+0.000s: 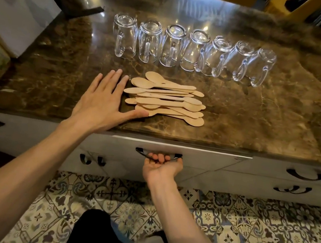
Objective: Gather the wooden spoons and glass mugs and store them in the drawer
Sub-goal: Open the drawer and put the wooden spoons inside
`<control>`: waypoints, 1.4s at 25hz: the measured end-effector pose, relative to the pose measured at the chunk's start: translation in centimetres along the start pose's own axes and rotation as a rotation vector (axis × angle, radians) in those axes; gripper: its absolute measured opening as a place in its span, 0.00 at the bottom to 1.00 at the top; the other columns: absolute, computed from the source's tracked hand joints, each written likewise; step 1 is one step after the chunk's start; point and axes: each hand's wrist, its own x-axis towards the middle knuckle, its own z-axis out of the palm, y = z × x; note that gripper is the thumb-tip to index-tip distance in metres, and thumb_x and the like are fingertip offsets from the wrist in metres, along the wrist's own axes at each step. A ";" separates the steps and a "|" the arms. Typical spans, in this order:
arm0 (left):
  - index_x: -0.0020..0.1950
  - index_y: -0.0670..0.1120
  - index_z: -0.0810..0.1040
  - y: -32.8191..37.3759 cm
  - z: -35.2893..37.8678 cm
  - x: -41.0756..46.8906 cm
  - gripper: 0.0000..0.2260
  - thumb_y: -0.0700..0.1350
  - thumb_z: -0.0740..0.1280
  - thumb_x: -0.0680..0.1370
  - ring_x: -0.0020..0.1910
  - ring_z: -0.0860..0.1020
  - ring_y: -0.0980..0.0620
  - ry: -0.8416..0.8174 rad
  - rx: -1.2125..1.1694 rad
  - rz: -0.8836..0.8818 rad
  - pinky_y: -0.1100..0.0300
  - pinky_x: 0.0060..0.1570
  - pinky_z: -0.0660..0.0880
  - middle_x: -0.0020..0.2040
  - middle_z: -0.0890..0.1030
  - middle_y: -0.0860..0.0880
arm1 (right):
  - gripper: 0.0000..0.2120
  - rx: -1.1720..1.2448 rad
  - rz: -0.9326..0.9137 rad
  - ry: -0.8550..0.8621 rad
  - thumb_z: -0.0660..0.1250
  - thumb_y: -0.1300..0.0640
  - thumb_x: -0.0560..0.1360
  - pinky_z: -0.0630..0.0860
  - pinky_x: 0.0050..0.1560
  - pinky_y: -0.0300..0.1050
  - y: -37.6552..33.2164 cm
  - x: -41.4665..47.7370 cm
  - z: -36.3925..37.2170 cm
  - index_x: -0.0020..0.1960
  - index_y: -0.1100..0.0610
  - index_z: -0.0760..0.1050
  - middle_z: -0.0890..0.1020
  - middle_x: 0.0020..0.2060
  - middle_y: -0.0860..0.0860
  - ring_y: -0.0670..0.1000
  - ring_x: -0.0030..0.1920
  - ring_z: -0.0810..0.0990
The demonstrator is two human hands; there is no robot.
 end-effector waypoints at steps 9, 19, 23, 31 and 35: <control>0.77 0.46 0.46 0.6 -0.4 0.5 0.54 0.81 0.38 0.62 0.76 0.43 0.52 0.004 0.008 0.007 0.52 0.74 0.40 0.78 0.45 0.48 | 0.22 0.009 0.004 -0.023 0.54 0.43 0.79 0.60 0.31 0.40 -0.4 -1.4 -2.7 0.30 0.53 0.61 0.61 0.26 0.48 0.48 0.26 0.58; 0.77 0.47 0.47 0.3 -0.6 0.4 0.53 0.81 0.39 0.62 0.76 0.44 0.52 0.059 0.003 0.020 0.52 0.74 0.40 0.78 0.47 0.48 | 0.20 0.050 0.008 0.043 0.55 0.46 0.78 0.61 0.33 0.41 0.0 -3.3 -6.2 0.30 0.53 0.63 0.63 0.24 0.49 0.48 0.26 0.59; 0.77 0.47 0.48 0.1 -0.4 0.1 0.53 0.81 0.39 0.63 0.76 0.45 0.53 0.068 -0.004 0.016 0.53 0.74 0.40 0.78 0.47 0.48 | 0.19 0.042 0.028 0.091 0.53 0.48 0.78 0.60 0.33 0.41 -0.1 -4.2 -7.7 0.30 0.54 0.62 0.63 0.24 0.49 0.49 0.27 0.59; 0.77 0.48 0.49 0.4 0.0 0.5 0.52 0.81 0.41 0.63 0.76 0.45 0.53 0.082 -0.021 0.027 0.52 0.74 0.41 0.78 0.48 0.49 | 0.19 0.020 0.010 0.121 0.53 0.48 0.79 0.66 0.40 0.43 -0.2 -5.3 -10.8 0.32 0.55 0.63 0.64 0.26 0.51 0.50 0.29 0.60; 0.77 0.48 0.50 0.2 0.3 0.3 0.52 0.81 0.41 0.63 0.76 0.45 0.53 0.082 -0.034 0.025 0.53 0.74 0.40 0.78 0.49 0.49 | 0.17 -0.001 0.022 0.178 0.54 0.48 0.79 0.68 0.52 0.47 -0.1 -5.9 -12.0 0.35 0.56 0.65 0.68 0.28 0.53 0.51 0.31 0.62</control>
